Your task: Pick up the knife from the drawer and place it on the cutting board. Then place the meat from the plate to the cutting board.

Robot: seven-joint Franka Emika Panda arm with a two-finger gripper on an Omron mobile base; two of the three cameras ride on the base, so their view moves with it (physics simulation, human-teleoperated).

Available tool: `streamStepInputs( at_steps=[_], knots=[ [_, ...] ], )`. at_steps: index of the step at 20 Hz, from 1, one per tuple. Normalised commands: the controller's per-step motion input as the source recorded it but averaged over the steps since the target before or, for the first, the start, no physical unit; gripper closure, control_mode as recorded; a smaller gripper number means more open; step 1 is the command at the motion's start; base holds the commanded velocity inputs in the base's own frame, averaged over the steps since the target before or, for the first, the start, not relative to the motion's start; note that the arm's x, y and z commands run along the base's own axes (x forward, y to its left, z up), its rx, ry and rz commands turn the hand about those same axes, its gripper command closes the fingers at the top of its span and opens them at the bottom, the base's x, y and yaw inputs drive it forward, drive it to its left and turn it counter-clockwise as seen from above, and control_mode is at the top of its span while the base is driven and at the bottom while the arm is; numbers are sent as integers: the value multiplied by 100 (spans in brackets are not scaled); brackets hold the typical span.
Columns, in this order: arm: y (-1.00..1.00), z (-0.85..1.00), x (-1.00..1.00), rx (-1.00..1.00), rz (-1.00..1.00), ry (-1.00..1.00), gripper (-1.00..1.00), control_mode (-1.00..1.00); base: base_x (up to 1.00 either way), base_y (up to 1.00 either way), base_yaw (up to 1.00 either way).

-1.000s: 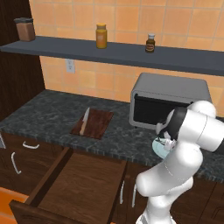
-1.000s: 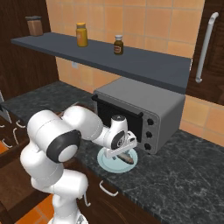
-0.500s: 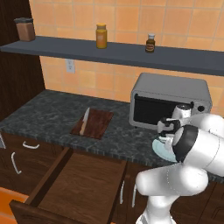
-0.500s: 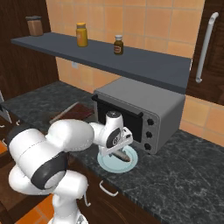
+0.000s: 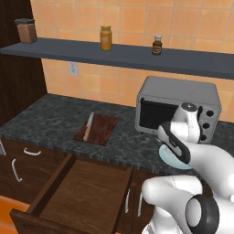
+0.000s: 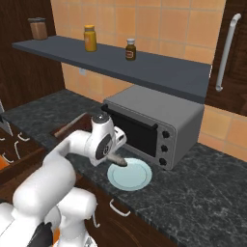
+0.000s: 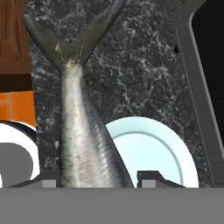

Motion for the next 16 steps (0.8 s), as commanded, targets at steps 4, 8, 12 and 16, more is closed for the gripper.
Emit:
streamStepInputs(
  at_steps=[4, 8, 12, 16],
  knots=[
    [55, 51, -30, -6, 34, -38, 100, -100, 0, 0, 0],
    [70, 52, -12, -13, 48, -18, 100, -100, 0, 0, 0],
    [66, 42, -5, -10, 50, -6, 100, -100, 0, 0, 0],
    [72, 34, 0, -14, 36, -2, 100, -100, 0, 0, 0]
  ],
)
